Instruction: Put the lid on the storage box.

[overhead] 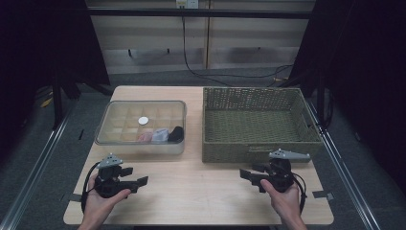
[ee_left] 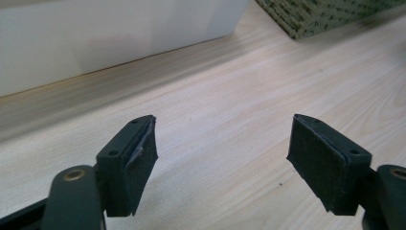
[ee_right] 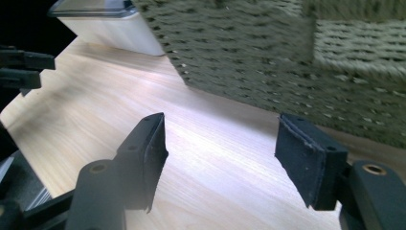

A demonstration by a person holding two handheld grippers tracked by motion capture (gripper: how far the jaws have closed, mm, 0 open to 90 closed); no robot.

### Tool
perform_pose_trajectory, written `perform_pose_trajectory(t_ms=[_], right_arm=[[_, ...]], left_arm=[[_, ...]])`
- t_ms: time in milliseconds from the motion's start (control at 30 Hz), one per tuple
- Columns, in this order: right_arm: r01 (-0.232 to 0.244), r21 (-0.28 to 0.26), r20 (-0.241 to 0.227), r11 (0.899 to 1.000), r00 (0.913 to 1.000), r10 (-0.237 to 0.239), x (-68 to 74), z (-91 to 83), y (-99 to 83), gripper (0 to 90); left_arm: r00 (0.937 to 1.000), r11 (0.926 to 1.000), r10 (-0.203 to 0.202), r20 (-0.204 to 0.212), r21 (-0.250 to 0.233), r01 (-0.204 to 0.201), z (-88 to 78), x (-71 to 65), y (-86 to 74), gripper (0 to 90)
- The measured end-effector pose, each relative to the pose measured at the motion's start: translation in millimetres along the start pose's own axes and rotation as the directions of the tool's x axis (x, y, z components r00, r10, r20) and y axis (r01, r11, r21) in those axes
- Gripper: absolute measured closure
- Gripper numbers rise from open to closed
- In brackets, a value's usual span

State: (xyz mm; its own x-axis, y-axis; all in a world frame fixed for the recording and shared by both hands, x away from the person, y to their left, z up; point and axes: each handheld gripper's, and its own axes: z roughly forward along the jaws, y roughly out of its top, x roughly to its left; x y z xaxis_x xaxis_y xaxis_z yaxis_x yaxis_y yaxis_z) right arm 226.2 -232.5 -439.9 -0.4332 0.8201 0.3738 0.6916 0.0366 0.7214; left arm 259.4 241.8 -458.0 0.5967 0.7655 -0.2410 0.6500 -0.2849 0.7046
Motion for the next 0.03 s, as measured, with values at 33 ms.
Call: perform_pose_trajectory(t_ms=[33], right_arm=[[-0.005, 0.004, 0.004, 1.0, 1.0, 0.005, -0.9, 0.4, -0.8, 33.0]], left_arm=[[0.9999, 1.0, 0.0, 0.011, -0.002, 0.0, 1.4, -0.1, -1.2, 23.4]])
